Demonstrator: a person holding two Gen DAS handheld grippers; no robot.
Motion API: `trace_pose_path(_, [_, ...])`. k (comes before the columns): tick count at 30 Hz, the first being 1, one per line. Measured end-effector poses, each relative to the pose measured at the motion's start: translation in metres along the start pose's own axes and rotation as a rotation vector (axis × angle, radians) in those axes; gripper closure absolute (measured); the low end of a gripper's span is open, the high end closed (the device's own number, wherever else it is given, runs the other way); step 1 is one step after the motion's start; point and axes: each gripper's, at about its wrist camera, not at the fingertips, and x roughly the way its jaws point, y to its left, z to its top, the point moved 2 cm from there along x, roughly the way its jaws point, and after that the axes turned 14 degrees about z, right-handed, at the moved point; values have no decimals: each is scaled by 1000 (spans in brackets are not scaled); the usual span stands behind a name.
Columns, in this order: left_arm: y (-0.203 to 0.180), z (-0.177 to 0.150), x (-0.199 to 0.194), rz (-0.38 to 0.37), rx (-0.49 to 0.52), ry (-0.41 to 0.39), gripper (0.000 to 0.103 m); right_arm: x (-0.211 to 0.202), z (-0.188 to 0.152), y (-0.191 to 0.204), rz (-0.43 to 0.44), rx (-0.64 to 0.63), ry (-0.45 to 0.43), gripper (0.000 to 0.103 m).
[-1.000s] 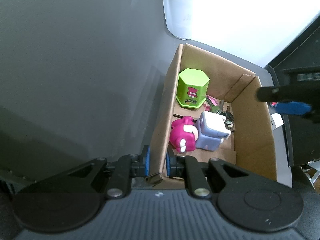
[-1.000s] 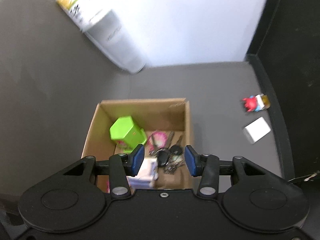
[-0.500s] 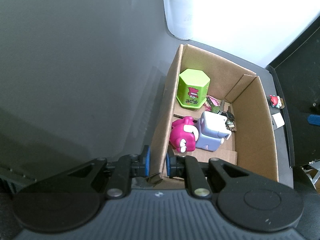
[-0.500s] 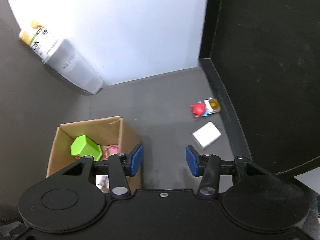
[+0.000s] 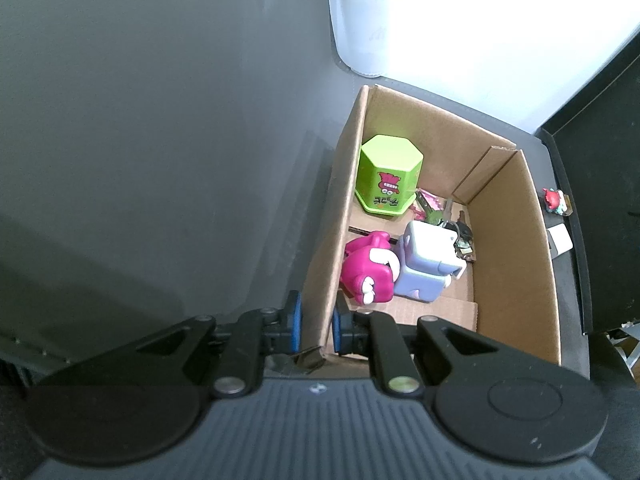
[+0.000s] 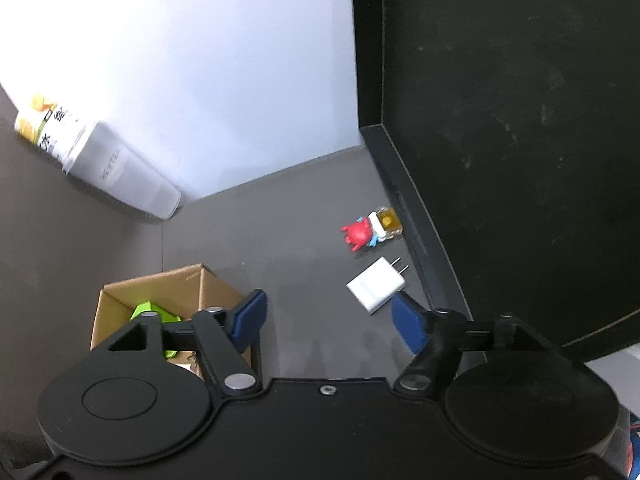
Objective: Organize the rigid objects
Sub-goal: 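Move the right gripper toward the white charger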
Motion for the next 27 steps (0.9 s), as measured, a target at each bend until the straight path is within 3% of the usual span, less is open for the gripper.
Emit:
trace_pose_path(5, [-1,0,1,5,-1,2,89,4,5,-14,18,37,-11,19])
trace_pose_path(13, [-2,0,2,9,2,3,89,21,7,-31,43,144,13,16])
trace_pose_path(17, [-1,1,3,4,-3,9,89,34,3,-36,-13,186,15,16])
trace_pose_path(27, [1,1,3,-10,-8,17,89,73,-9,-53,-19,357,51,36])
